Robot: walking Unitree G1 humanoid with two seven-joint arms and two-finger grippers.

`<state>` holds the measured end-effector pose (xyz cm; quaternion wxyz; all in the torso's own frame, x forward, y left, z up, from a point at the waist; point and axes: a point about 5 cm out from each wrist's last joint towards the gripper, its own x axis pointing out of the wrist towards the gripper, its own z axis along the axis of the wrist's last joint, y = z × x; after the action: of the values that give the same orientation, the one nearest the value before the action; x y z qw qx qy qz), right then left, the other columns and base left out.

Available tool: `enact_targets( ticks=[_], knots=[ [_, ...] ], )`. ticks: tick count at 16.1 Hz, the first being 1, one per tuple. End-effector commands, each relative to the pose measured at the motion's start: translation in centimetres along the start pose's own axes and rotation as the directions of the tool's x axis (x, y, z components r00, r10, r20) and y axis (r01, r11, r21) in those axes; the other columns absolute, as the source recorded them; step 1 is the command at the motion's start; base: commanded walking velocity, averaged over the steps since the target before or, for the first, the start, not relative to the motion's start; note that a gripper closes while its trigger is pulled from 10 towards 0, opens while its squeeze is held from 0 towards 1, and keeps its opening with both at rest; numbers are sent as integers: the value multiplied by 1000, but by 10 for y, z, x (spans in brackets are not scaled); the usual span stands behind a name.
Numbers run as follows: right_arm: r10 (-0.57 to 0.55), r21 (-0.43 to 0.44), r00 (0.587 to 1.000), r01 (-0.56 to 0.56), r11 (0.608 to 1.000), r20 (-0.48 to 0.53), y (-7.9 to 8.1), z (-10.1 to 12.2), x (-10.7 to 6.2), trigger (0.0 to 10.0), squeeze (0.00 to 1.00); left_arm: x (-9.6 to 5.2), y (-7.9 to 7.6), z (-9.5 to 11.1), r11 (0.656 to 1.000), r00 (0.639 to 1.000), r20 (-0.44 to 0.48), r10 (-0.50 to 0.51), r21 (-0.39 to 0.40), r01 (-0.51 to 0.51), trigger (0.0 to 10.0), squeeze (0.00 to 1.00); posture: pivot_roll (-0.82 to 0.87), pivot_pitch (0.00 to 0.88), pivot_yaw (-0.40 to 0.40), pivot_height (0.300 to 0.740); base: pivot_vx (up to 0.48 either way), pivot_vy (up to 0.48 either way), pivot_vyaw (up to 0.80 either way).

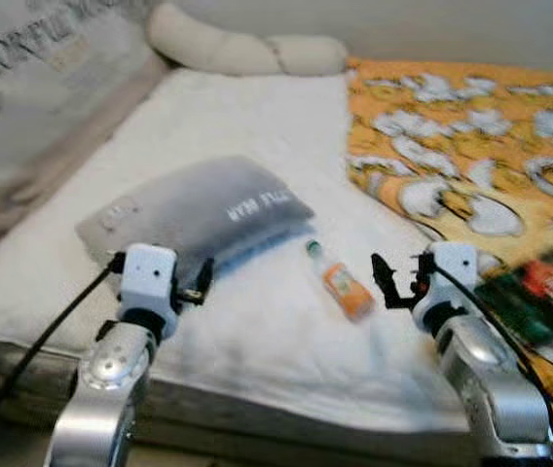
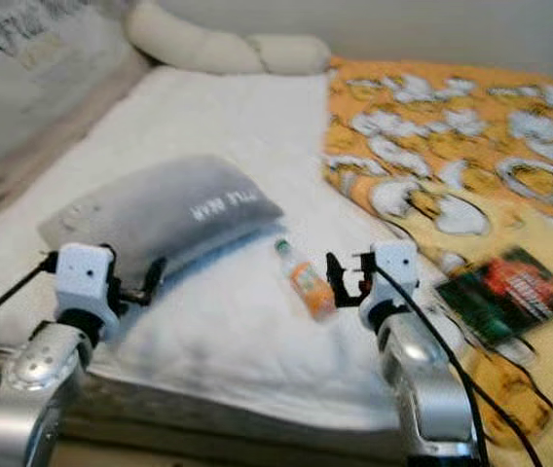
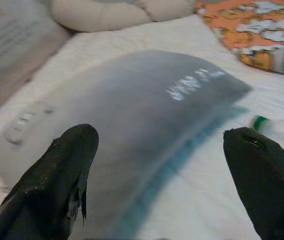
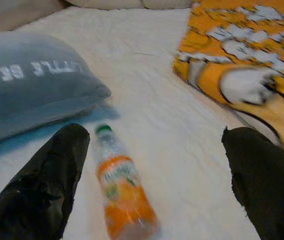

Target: Clean up the room

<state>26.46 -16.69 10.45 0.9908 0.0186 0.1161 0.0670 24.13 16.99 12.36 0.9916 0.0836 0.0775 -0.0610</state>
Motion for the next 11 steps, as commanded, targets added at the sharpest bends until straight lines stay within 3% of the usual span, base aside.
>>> enact_targets(
  ticks=[1, 4, 5, 6, 8, 10, 11],
  knots=[
    [35, -3, 999, -35, 999, -9, 8, 1, 5, 10000, 0, 0, 7, 3, 1000, 1000, 6, 25, 17, -25, 10000, 0, 55, 0, -1, 740, 334, 0, 0],
    [42, -27, 995, -44, 999, -93, 2, 0, 19, 10000, 0, -1, 4, 4, 998, 999, -12, -42, 42, 42, 10000, 0, 60, 0, 6, 740, 0, 0, 0],
    [83, -44, 986, -91, 995, -144, 2, 0, 28, 10000, 357, -1, 3, 5, 993, 996, -26, -87, 78, 89, 10000, 0, 59, 0, 16, 740, 0, 0, 0],
    [112, -60, 967, -128, 990, -227, 1, -1, 45, 10000, 1000, -1, 4, 5, 979, 985, -65, -158, 122, 165, 10000, 0, 62, 0, 26, 740, 0, 0, 0],
    [115, -114, 949, -154, 981, -292, 0, 3, 69, 10000, 1000, 0, 8, 7, 958, 964, -109, -244, 130, 257, 10000, 0, 78, 0, 34, 740, 0, 0, 0],
    [94, -134, 942, -144, 981, -323, -1, 8, 81, 10000, 1000, 2, 14, 10, 946, 954, -129, -272, 145, 289, 10000, 0, 93, 0, 38, 740, 0, 0, 0],
    [20, -196, 933, -96, 976, -360, -7, 11, 92, 10000, 1000, 3, 20, 13, 930, 943, -150, -298, 175, 322, 10000, 0, 108, 0, 36, 740, 0, 0, 0]
  ],
)
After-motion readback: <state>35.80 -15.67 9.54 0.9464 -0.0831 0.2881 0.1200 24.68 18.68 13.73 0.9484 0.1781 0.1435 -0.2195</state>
